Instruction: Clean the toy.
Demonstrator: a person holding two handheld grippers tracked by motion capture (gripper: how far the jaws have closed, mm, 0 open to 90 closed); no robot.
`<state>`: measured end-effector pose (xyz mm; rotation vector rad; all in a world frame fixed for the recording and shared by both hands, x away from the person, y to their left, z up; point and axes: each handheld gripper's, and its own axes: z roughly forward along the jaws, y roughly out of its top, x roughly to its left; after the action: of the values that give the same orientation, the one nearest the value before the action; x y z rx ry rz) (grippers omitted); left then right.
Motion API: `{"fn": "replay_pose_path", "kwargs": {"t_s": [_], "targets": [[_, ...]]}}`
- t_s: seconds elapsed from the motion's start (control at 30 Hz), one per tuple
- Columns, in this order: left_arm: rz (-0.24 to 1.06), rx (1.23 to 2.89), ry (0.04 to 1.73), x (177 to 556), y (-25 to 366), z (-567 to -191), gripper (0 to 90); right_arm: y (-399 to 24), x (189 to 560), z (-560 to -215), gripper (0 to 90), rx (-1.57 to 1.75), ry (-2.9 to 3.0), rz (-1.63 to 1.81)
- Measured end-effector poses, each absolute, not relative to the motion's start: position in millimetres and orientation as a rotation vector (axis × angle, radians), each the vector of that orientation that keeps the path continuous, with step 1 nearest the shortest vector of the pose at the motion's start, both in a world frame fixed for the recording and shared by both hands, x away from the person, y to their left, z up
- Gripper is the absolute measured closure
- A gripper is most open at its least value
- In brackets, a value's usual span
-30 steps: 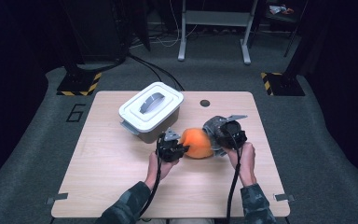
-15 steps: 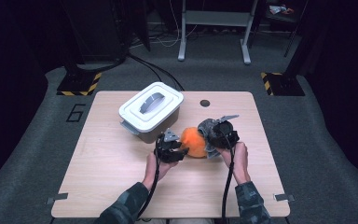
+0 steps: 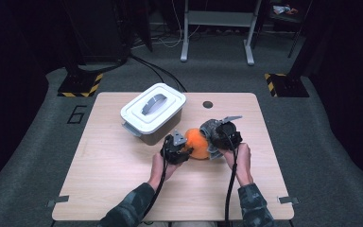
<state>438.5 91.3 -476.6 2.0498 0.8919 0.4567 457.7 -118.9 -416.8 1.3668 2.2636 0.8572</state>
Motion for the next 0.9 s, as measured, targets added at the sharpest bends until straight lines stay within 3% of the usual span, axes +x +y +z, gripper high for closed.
{"fn": "replay_pose_path", "kwargs": {"t_s": [0.1,0.23,0.57,0.9], "targets": [[0.421,2.021,0.904,438.3,93.4,-475.4,73.3,-120.1,455.0,-415.3,69.4,1.37,2.248,0.858],[0.388,2.013,0.903,436.3,96.0,-472.5,78.0,-124.7,450.8,-411.2,69.4,1.372,2.233,0.877],[0.26,1.954,0.928,427.6,101.7,-457.2,79.5,-119.3,438.5,-396.7,69.3,1.333,2.226,0.916],[0.327,1.989,0.92,429.4,95.3,-460.4,79.2,-87.9,439.2,-390.1,68.8,1.23,2.29,0.969]]}}
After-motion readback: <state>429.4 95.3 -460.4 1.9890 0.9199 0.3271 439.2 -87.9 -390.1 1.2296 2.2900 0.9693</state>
